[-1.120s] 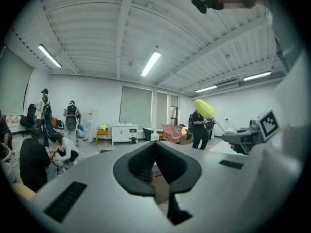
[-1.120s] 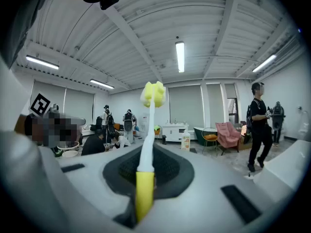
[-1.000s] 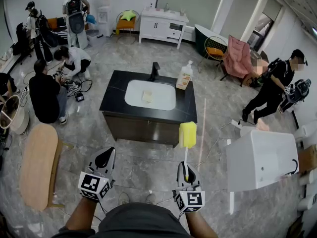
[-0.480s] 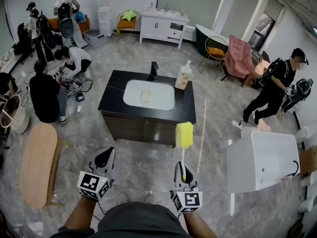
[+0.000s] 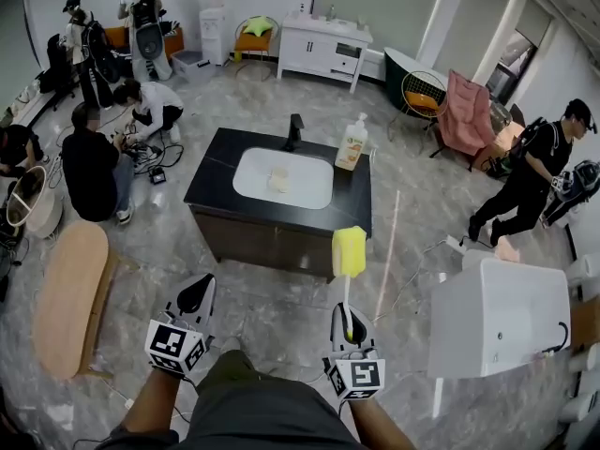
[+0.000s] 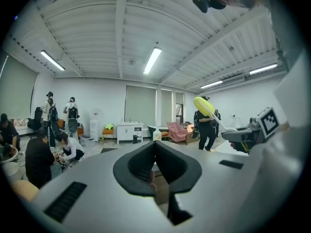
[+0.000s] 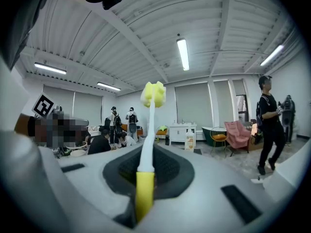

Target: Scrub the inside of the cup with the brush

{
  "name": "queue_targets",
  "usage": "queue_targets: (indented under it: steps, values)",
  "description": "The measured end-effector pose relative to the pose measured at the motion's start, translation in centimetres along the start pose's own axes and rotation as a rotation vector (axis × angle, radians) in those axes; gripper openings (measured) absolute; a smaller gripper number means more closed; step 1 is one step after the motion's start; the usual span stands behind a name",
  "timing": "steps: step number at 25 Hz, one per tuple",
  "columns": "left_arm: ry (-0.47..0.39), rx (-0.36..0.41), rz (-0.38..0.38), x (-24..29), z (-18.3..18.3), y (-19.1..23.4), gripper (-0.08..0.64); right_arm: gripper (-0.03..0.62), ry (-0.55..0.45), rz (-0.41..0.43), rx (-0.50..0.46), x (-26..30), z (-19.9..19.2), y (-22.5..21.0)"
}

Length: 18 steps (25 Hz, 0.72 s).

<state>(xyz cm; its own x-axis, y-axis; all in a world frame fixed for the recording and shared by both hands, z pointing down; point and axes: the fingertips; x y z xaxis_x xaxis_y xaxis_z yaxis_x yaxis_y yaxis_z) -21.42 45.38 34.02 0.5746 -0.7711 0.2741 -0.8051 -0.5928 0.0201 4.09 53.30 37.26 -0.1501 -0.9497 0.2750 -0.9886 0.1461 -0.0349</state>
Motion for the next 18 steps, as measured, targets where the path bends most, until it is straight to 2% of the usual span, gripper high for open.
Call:
queue_targets:
  steps: [8, 18]
  values:
    - [0.011, -0.009, 0.017, 3.9, -0.7, 1.8, 0.003, 0.017, -0.005, 0.014, -0.011, 4.3, 0.5, -2.0]
    - [0.004, 0.006, -0.06, 16.7, 2.0, 7.2, 0.003, 0.017, 0.015, -0.046, -0.02, 14.9, 3.1, -5.3]
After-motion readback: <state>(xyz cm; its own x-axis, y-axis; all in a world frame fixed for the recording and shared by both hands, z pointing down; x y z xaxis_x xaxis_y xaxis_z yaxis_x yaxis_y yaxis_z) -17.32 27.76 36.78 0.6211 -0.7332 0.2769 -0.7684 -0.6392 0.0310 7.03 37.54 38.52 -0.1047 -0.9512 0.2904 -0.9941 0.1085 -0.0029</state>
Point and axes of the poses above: the fingertips, and each gripper's own axes: x forward along the fingers, y to its left, z out of its top, and after that the axes turned 8 degrees about y, right-handed
